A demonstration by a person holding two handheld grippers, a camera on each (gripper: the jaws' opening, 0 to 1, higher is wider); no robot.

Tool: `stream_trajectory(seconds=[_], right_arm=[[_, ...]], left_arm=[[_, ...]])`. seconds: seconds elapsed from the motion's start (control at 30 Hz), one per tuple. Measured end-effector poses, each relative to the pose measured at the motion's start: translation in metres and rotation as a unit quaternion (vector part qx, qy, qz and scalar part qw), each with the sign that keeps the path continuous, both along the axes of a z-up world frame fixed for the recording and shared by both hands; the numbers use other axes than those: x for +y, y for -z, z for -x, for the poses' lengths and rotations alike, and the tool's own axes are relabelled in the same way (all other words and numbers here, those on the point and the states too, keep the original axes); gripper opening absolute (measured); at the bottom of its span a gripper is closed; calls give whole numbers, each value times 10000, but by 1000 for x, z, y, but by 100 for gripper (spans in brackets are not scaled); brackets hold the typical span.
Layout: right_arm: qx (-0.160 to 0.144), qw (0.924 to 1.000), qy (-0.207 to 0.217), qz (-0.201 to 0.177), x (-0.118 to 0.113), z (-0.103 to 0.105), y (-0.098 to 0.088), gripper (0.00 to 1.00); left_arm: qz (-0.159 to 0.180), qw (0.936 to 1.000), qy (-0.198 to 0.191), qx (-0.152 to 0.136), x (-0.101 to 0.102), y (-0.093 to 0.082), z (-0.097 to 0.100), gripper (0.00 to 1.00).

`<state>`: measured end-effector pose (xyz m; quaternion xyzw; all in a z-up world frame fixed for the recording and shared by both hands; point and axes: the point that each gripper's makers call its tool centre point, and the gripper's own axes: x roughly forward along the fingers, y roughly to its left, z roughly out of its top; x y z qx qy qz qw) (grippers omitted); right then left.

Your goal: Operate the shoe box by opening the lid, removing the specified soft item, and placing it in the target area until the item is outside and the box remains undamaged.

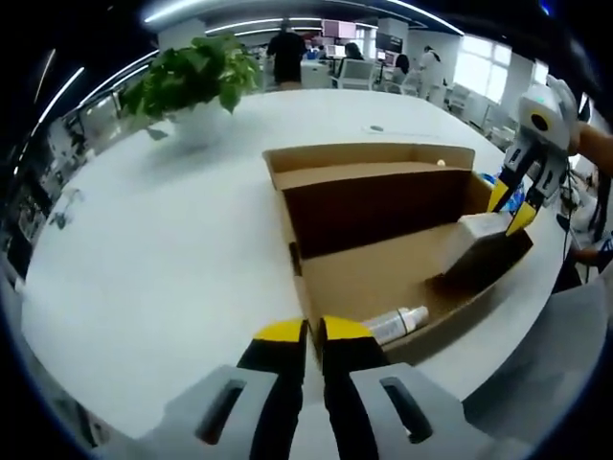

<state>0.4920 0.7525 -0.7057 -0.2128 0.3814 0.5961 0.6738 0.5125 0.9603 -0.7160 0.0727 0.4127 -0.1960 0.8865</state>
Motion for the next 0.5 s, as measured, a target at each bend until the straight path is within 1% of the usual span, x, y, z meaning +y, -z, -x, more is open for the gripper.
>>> stream_trajectory(seconds=[0.37, 0.5], right_arm=[[-282, 9995, 28, -111, -8, -14, -34, 14], [-429, 9990, -1, -146, -11, -19, -51, 14]], left_arm=[[-15, 10000, 4, -3, 0, 0, -1, 2], [4, 10000, -20, -7, 0, 0, 0, 2]])
